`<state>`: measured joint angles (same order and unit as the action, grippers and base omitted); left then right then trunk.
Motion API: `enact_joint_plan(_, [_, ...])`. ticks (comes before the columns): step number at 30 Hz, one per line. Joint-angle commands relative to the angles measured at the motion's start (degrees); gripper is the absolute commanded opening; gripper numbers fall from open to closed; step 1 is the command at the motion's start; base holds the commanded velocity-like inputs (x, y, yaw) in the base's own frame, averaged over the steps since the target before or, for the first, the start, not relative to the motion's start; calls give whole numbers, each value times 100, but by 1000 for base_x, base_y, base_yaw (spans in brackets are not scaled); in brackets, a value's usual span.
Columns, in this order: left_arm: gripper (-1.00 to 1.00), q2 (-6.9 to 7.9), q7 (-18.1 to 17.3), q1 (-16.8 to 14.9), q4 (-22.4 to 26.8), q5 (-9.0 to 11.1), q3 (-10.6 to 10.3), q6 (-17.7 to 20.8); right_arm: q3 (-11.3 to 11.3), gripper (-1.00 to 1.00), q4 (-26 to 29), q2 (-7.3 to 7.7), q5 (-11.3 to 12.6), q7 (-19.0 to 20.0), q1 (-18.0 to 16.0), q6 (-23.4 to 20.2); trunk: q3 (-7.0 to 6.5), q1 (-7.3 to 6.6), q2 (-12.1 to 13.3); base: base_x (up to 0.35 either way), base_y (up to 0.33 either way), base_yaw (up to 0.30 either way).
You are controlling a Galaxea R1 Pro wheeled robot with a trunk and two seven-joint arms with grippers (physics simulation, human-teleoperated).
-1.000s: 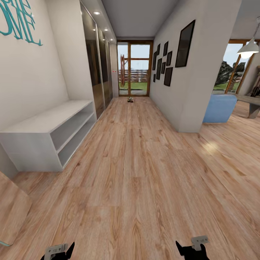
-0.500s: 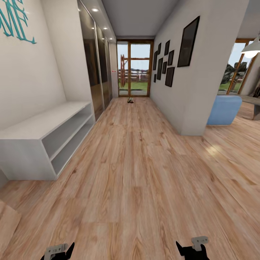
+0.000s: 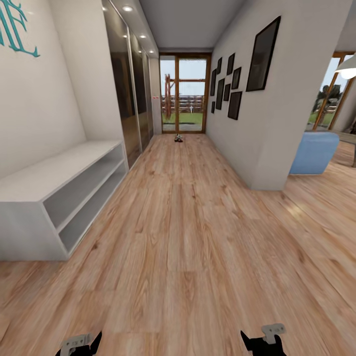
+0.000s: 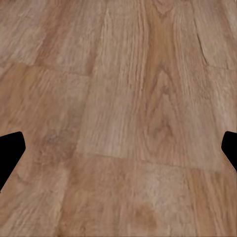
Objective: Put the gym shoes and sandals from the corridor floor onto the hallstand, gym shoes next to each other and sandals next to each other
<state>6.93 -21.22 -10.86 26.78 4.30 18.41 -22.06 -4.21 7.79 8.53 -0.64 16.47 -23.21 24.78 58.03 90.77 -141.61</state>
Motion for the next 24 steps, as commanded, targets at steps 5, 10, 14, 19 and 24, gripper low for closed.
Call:
enact_joint_plan(5, [100, 1, -58, -4, -6, 45, 22, 3, -45, 100, -5, 0, -6, 49, -5, 10, 5, 2, -2, 337, 0, 0])
enact_joint_plan(10, [100, 2, -58, -4, -6, 45, 22, 5, -45, 100, -5, -1, -6, 49, -6, 9, 5, 2, -2, 337, 0, 0])
enact_joint_plan(14, [100, 2, -58, -4, -6, 45, 22, 2, -45, 100, -5, -1, -6, 50, -5, 9, 5, 2, -2, 337, 0, 0])
enact_joint_plan(19, [100, 2, -58, -4, -6, 45, 22, 1, -45, 100, -11, -1, -6, 50, -7, 9, 5, 2, -2, 337, 0, 0])
enact_joint_plan(24, [100, 2, -58, -4, -6, 45, 23, 0, -45, 100, -14, -1, -6, 50, -5, 9, 5, 2, -2, 337, 0, 0])
